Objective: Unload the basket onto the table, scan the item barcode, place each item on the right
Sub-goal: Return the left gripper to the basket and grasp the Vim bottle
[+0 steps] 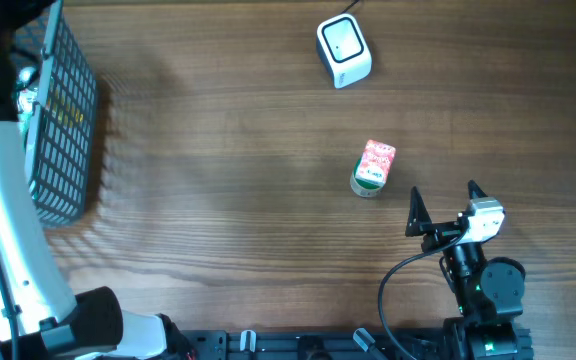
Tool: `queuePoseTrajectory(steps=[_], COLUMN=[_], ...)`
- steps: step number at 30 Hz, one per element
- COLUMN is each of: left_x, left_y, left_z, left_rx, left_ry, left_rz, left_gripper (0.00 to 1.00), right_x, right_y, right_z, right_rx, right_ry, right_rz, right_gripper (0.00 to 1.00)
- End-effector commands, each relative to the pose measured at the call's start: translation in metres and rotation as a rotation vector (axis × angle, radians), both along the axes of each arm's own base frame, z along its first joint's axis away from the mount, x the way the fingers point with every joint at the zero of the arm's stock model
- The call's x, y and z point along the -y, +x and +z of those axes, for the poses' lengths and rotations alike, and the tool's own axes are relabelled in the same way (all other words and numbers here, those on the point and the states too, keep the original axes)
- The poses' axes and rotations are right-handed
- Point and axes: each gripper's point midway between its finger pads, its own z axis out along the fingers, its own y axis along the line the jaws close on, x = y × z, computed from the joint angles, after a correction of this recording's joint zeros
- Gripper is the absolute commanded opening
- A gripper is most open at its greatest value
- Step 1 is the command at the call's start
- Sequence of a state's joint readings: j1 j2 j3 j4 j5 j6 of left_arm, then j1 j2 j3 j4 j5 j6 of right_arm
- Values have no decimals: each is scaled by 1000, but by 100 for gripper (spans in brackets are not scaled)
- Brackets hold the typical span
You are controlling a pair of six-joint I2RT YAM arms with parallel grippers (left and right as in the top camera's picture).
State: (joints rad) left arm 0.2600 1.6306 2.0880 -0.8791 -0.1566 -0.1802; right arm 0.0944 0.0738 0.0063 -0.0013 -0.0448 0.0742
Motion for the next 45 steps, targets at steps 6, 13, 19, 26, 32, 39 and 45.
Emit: queuePoseTrajectory(steps=[6, 13, 19, 26, 32, 39, 45], left_x=[-84, -108, -124, -129, -123, -115, -103], left_y=[-44, -36, -10, 27, 34, 33, 31], left_z=[-19, -67, -112, -181, -233, -274, -307], left_rx=[-80, -200, -250, -283, -392, -499, -581], left_ry=[-28, -84, -158, -350, -425, -468, -536], left_rz=[196, 235, 267, 261, 237, 237, 210], left_gripper=[100, 100, 100, 100, 89, 80, 71], right_x=[0, 0, 0, 0, 0, 0, 0], right_y=[0, 0, 0, 0, 0, 0, 0], right_z=[1, 1, 1, 1, 1, 1, 1], right_rx=[5, 5, 5, 5, 5, 5, 5], right_ry=[8, 8, 8, 8, 8, 7, 7], right_rz=[4, 4, 4, 4, 4, 4, 4], right_gripper=[100, 100, 100, 100, 100, 100, 100])
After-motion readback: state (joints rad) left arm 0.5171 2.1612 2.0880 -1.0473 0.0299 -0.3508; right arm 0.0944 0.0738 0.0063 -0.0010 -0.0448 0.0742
